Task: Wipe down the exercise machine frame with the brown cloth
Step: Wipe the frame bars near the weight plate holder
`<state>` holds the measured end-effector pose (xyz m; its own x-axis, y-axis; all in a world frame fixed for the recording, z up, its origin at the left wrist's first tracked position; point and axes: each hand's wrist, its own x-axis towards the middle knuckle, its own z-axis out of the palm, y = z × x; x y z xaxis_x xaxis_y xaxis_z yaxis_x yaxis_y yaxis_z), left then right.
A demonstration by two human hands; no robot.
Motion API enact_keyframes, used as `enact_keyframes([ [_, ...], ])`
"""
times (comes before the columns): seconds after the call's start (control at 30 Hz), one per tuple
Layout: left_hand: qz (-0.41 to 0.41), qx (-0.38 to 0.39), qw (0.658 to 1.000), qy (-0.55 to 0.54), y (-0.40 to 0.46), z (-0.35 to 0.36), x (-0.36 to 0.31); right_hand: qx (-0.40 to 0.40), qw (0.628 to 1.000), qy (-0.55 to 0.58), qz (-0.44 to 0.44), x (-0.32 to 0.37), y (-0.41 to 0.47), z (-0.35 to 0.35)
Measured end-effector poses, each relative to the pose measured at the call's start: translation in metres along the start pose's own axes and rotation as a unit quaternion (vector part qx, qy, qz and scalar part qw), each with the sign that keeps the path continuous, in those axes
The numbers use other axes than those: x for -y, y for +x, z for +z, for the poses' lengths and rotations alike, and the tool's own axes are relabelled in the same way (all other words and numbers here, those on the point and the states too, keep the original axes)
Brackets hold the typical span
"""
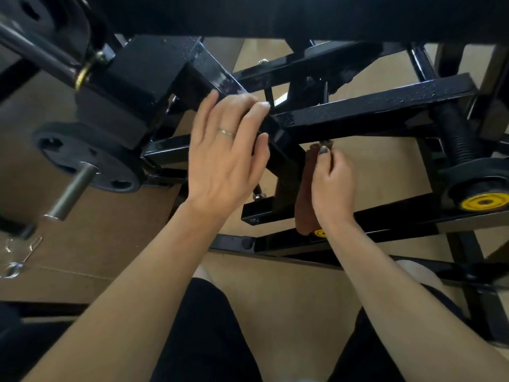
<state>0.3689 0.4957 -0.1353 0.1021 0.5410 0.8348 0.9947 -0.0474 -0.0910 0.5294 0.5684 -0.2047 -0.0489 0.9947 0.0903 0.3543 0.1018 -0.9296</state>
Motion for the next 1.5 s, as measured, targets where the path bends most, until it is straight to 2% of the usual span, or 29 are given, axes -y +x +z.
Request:
enact_keyframes([
  [0.03,-0.050,-0.018,0.999,-0.005,-0.006,-0.009,-0.002,0.000,1.000,0.002,0.002,0.004,-0.001,0.000],
  [0.1,-0.211,-0.017,0.976,-0.059,-0.014,-0.019,-0.002,0.003,1.000,0.000,-0.020,0.023,-0.002,0.003],
  [0.13,-0.312,-0.008,0.942,-0.126,-0.011,-0.022,-0.001,0.007,0.999,0.005,-0.045,0.037,-0.002,0.007],
  [0.17,-0.402,0.003,0.892,-0.207,-0.006,-0.024,0.000,0.014,0.997,0.014,-0.076,0.053,-0.001,0.013],
  [0.2,-0.461,0.019,0.839,-0.289,0.000,-0.024,0.001,0.019,0.993,0.026,-0.110,0.070,0.000,0.019],
  [0.23,-0.479,0.035,0.803,-0.353,0.004,-0.022,0.002,0.021,0.988,0.038,-0.147,0.087,0.000,0.026],
  [0.27,-0.469,0.050,0.792,-0.387,0.008,-0.022,0.001,0.020,0.982,0.048,-0.180,0.103,0.000,0.032],
  [0.33,-0.440,0.058,0.794,-0.416,0.009,-0.022,-0.001,0.009,0.972,0.062,-0.228,0.123,0.002,0.041],
  [0.43,-0.436,0.055,0.780,-0.446,0.006,-0.021,0.000,0.009,0.966,0.059,-0.251,0.116,0.000,0.039],
  [0.6,-0.457,0.053,0.766,-0.449,0.003,-0.020,0.000,0.017,0.991,-0.002,-0.129,0.053,-0.006,0.013],
  [0.7,-0.477,0.052,0.759,-0.441,0.005,-0.018,-0.003,0.009,0.995,-0.018,-0.099,0.055,-0.004,0.012],
  [0.93,-0.507,0.061,0.756,-0.409,0.012,-0.023,0.000,0.001,0.959,0.056,-0.279,0.168,0.001,0.054],
  [1.0,-0.514,0.060,0.756,-0.400,0.013,-0.023,0.000,0.012,0.953,0.049,-0.299,0.176,0.004,0.058],
  [1.1,-0.518,0.059,0.752,-0.404,0.012,-0.024,-0.001,0.020,0.944,0.050,-0.325,0.152,0.003,0.049],
  [1.17,-0.522,0.061,0.742,-0.417,0.012,-0.024,-0.002,0.012,0.956,0.047,-0.289,0.119,-0.001,0.039],
  [1.33,-0.526,0.045,0.730,-0.433,0.013,-0.020,-0.007,0.010,0.994,-0.016,-0.108,0.051,-0.007,0.011],
  [1.4,-0.526,0.042,0.728,-0.438,0.015,-0.017,-0.015,0.003,0.995,-0.017,-0.095,0.062,-0.004,0.014],
  [1.5,-0.530,0.025,0.731,-0.428,0.021,-0.015,-0.023,-0.006,0.985,0.039,-0.168,0.107,-0.006,0.034],
])
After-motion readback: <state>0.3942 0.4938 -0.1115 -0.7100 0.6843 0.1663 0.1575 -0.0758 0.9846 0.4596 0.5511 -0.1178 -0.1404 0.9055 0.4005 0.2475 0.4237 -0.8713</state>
